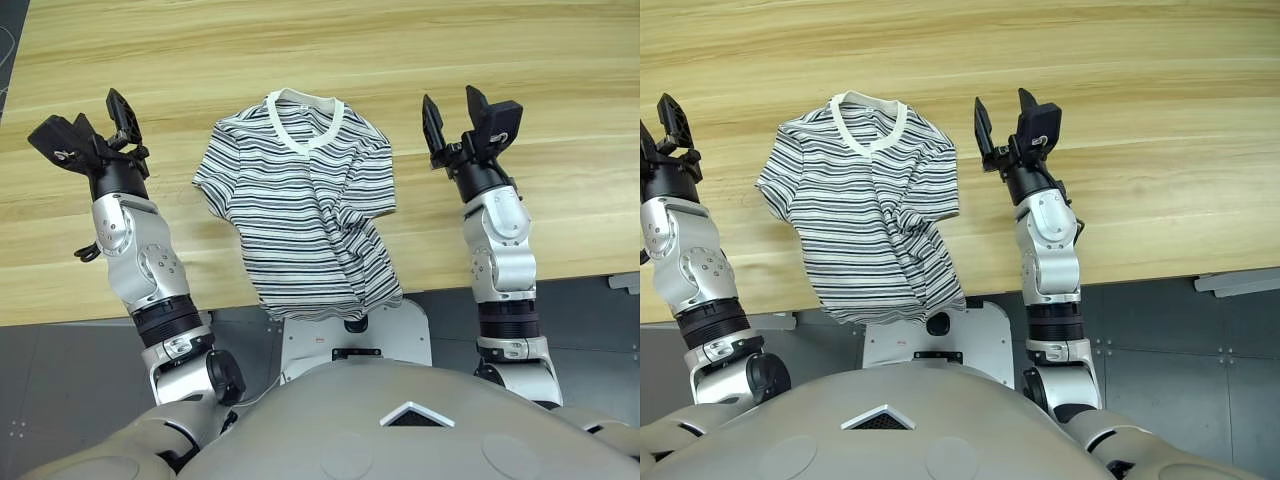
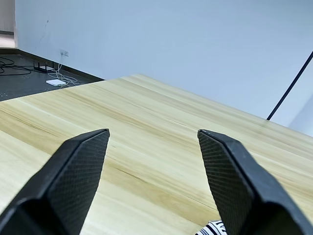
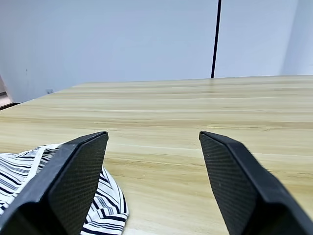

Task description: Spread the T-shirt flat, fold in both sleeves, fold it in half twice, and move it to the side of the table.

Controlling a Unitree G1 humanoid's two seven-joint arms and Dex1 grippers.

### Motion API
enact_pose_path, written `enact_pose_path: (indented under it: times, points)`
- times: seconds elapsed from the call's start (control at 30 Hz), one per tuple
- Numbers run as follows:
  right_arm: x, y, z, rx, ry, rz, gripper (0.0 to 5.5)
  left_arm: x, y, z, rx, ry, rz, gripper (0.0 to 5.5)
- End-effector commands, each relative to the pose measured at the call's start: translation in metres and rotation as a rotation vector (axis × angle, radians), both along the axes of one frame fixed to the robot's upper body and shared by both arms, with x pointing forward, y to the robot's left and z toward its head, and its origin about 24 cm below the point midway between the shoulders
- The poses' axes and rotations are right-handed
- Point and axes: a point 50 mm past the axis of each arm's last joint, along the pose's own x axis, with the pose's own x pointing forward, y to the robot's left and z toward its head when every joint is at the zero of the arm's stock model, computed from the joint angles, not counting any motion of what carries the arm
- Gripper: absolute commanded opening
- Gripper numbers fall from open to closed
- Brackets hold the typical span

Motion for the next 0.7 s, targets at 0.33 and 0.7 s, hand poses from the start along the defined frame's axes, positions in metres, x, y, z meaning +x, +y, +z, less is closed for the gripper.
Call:
enact_pose_path:
  times: [0.33,0.7]
  points:
    - [-0.0017,0.0015,-0.0017,-0.037,-0.001,0.011,3.46,-0.0008,0.0,-0.0003,0.024,0.005,-0.007,3.36]
    - [-0.0022,0.0048,-0.0084,-0.108,0.022,0.022,3.46,-0.0027,0.0068,-0.0047,0.07,0.058,0.01,3.36]
